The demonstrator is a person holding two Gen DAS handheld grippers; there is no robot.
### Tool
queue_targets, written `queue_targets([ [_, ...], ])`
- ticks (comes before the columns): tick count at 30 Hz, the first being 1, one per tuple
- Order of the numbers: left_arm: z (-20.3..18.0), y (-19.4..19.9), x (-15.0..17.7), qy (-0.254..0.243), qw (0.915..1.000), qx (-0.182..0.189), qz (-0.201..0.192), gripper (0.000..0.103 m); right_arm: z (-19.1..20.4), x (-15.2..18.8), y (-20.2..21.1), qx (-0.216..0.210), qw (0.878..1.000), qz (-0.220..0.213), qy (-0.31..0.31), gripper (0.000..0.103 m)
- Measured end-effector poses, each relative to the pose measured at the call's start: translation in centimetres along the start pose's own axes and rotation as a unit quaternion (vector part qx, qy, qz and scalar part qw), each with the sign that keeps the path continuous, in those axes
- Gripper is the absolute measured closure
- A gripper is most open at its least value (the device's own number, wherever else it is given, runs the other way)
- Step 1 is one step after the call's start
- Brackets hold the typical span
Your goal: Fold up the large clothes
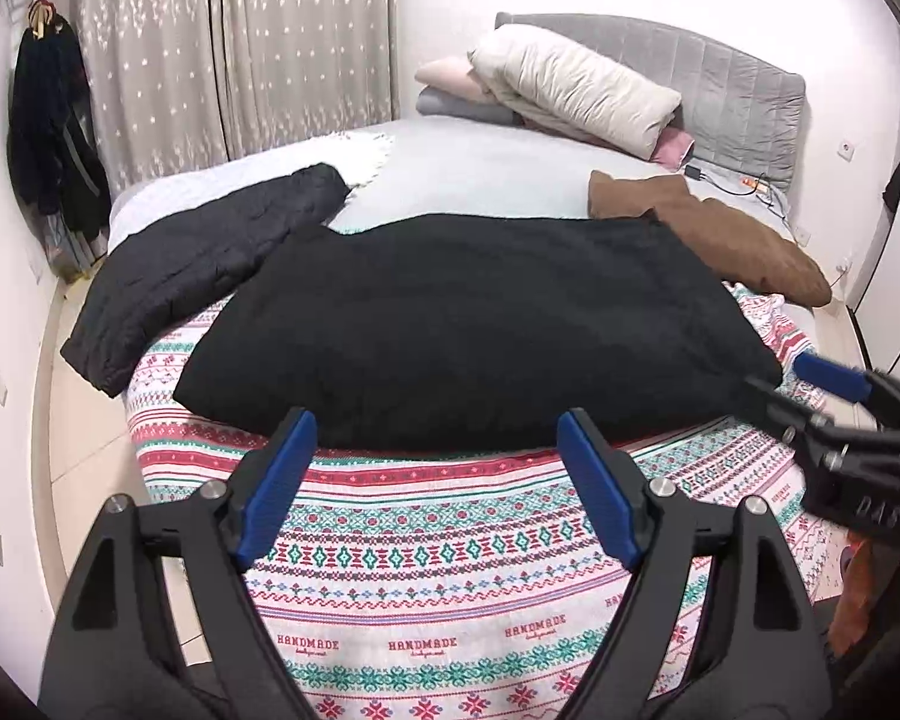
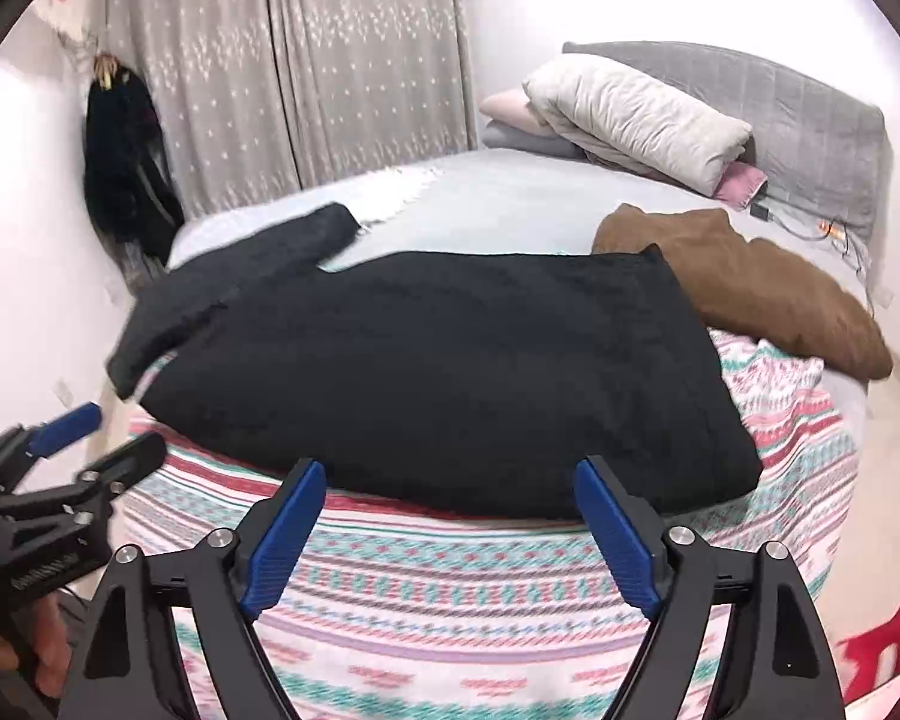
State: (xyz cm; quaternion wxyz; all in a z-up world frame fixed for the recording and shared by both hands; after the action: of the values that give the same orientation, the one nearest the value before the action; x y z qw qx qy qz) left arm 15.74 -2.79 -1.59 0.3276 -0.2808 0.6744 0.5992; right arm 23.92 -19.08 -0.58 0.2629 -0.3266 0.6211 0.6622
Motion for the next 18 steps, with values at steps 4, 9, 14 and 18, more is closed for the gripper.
queue_targets([
  [4,-0.6,0.4,0.4,-0.011,0.9999,-0.001,-0.010,0.010,0.7,1.1,0.9,-0.020,1.000,0.003,-0.015,0.016],
  [9,-1.1,-0.1,0.8,-0.024,0.9995,-0.006,-0.021,0.008,0.8,1.9,0.5,-0.019,1.000,0.007,-0.019,0.015],
  [14,-0.9,-0.6,0.9,-0.007,0.9999,0.001,-0.014,0.008,0.9,1.9,0.6,-0.005,1.000,-0.008,-0.014,0.010],
  [18,-0.4,-1.0,1.2,0.004,0.9995,-0.008,-0.029,0.008,1.0,2.3,-0.6,0.011,1.000,0.010,-0.012,0.008],
])
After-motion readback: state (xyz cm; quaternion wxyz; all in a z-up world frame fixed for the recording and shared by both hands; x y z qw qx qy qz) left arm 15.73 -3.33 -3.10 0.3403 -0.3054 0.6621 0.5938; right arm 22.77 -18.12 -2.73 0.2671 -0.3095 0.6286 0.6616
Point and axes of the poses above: each gripper's, at about its wrist camera, not at the fingertips, and y roughly against the way its jaws point, z to its left, x to its underside, the point moved 4 cm from there along -y, roughly the way its jaws point, and after that the axes turned 6 degrees about x, right-handed, at the moved point
